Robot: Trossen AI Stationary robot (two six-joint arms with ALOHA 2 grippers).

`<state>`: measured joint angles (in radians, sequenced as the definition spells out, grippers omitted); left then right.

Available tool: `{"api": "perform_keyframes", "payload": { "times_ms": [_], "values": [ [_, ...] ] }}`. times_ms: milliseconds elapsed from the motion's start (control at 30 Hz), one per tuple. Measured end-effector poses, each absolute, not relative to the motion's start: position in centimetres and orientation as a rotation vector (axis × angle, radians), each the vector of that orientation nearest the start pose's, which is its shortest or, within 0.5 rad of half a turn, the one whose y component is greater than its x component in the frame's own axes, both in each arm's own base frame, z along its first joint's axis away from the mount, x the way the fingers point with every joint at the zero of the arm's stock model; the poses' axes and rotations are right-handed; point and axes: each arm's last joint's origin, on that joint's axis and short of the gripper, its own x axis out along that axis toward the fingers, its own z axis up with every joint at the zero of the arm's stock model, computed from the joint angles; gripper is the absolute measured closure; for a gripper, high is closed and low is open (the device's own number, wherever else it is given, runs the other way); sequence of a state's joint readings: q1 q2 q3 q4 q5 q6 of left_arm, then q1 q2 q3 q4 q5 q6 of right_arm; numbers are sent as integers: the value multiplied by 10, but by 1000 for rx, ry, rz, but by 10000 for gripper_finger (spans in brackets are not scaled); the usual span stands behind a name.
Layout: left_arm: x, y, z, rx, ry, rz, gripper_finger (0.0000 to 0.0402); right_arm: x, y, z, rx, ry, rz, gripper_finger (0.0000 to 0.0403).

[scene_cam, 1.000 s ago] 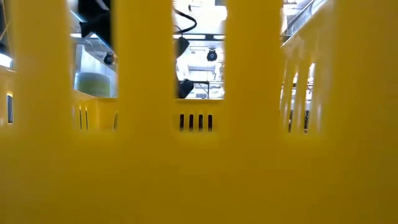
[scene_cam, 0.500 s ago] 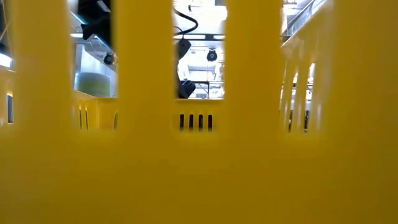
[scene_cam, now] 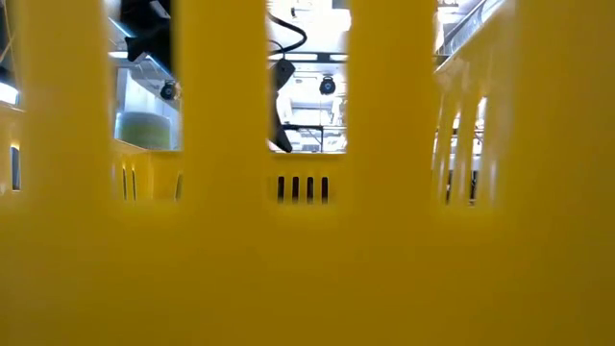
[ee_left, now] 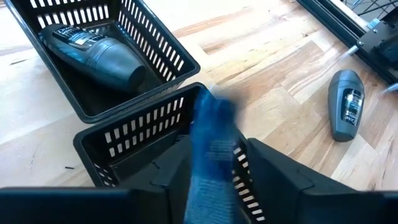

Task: Pick & Place Travel size toiletries
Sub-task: Put the dark blue shave butter bottle into the center black bin

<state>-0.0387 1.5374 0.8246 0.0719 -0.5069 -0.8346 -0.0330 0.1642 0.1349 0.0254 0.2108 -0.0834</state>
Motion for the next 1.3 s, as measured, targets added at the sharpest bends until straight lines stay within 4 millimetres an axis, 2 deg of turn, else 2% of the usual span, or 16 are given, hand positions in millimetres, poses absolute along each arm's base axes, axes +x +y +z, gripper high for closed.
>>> {"api": "perform_keyframes", "payload": {
  "times_ms": [133,300,533,700,833,1000,1133,1300],
  "values": [
    [311,2,197,-607,396,673,227,102,-9,199,-83,14,-243,401],
    [309,2,202,-558,409,639,223,102,-9,199,-83,14,-243,401],
    [299,2,221,-523,388,602,224,102,-9,199,-82,14,-243,401],
    [284,2,236,-513,403,594,224,102,-9,199,-81,14,-243,401],
    [272,0,245,-487,481,486,224,102,-9,199,-80,14,-243,401],
    [261,-6,251,-453,595,250,224,102,-9,199,-80,13,-243,401],
    [252,-11,247,-417,728,104,224,102,-9,199,-80,13,-244,401],
    [236,-11,232,-406,957,98,224,102,-9,199,-76,11,-243,401]
  ]
}}
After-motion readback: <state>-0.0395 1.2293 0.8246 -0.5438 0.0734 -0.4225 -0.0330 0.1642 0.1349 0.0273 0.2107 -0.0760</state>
